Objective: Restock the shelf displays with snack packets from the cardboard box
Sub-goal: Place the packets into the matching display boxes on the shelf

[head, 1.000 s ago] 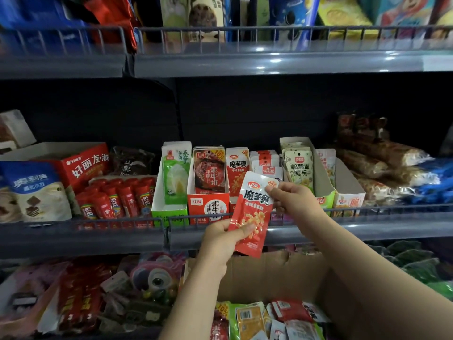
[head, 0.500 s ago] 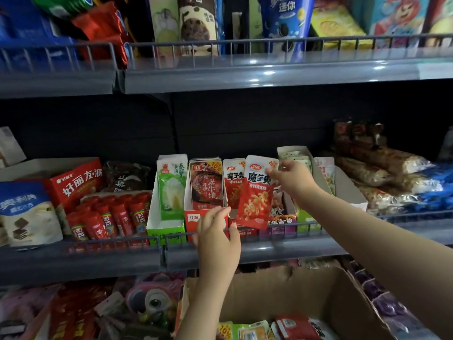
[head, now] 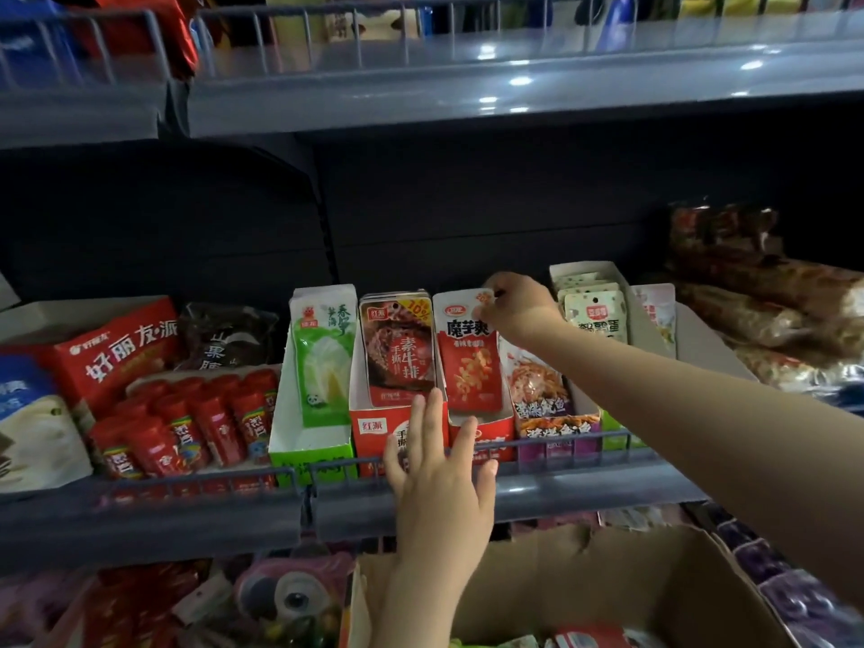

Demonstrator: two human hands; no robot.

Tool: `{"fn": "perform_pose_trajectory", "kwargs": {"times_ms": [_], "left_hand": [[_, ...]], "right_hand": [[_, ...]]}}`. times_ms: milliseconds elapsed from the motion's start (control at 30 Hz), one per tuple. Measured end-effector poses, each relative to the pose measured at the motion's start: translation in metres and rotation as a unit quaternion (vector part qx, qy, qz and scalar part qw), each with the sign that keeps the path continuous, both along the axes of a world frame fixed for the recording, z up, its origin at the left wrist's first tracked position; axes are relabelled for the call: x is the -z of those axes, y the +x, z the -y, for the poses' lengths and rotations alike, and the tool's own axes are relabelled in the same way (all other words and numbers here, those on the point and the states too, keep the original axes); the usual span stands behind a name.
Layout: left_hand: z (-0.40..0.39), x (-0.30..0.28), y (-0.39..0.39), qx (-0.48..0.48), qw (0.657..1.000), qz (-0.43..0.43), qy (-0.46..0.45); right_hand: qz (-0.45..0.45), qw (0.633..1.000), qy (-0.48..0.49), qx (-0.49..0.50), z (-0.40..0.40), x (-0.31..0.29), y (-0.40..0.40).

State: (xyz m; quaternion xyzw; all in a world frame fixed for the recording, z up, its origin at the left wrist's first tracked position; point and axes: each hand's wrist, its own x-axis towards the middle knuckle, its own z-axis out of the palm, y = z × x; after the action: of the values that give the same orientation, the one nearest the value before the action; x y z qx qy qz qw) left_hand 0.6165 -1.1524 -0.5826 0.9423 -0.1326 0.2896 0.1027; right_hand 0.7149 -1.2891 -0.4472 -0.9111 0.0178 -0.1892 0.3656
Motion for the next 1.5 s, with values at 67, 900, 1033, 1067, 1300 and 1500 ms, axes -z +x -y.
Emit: {"fn": "perform_pose_trajectory", "kwargs": {"times_ms": [67,900,1033,1067,1300,1500], "left_hand": [[0.001,0.0,0.001,-0.011,1.0,0.014,0.0],[-0.005,0.007,0.003,-0.001,0.999,0.036,0.014],[-0.006,0.009,0.004,-0.003,1.0,0.015,0.025],[-0.006,0.009,0.004,-0.004,1.0,0.017,0.027],[-0.013,0.002,-0.003,0.021,0.999,-0.012,0.03],[-0.018,-0.013,-0.031,0.081,0.994,-0.062,-0.026]], "right_hand": [[-0.01,1.0,-0.025,-0.007,0.001,0.006,0.007],[0.06,0.987,-0.137,0.052,0.008,0.023,0.051],[0.065,0.987,-0.12,0.085,0.006,0.026,0.052],[0.066,0.988,-0.113,0.088,0.006,0.027,0.051],[0.134,0.989,-0.007,0.058,0.01,0.028,0.018],[0.164,0.986,0.044,0.007,0.024,0.04,-0.056]]}}
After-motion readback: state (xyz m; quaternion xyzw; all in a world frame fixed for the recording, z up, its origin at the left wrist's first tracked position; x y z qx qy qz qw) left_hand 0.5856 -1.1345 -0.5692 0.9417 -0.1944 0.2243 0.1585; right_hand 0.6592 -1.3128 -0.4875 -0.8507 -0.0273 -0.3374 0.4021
